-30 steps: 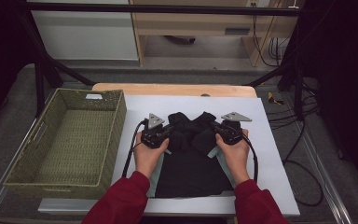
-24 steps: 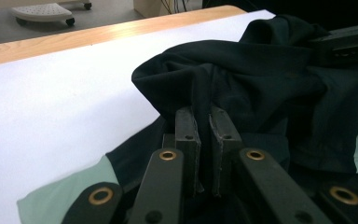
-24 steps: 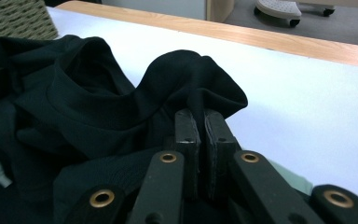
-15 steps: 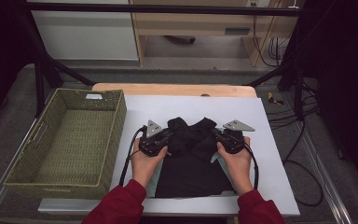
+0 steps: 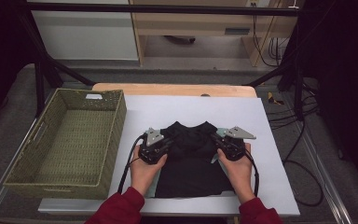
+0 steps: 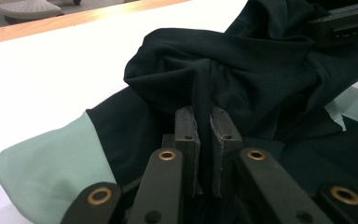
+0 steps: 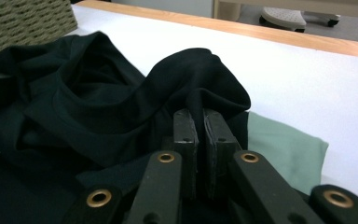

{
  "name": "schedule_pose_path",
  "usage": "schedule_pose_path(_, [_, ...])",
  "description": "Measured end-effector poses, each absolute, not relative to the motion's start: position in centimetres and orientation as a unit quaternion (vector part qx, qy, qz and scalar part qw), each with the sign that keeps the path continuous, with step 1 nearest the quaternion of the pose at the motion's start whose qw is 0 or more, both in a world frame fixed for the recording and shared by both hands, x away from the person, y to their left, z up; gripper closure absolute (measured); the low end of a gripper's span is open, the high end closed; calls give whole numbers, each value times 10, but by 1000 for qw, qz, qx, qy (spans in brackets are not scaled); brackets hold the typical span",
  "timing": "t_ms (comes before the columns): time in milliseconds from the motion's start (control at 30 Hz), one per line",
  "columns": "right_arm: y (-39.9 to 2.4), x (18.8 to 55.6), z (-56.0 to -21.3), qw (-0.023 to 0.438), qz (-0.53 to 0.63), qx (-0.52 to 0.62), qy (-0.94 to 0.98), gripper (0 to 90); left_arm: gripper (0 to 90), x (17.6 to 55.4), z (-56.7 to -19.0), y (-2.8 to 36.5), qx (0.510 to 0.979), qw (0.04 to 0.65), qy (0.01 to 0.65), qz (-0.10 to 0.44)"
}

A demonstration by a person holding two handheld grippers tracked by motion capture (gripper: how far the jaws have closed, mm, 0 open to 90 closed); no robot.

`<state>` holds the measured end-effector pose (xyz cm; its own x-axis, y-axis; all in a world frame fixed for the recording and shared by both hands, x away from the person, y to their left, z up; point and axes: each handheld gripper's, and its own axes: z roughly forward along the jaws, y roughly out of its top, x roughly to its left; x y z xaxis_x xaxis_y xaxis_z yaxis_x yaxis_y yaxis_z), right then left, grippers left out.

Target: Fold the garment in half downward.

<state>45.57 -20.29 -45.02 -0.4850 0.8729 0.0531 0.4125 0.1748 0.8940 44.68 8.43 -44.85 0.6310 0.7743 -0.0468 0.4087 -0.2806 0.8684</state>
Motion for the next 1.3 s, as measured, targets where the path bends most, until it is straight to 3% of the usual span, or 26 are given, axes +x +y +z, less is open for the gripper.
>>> schedule_pose_path(1300, [-204,419,-457,234,468,411,746,850,819,415,-461,86,794,441,379,178])
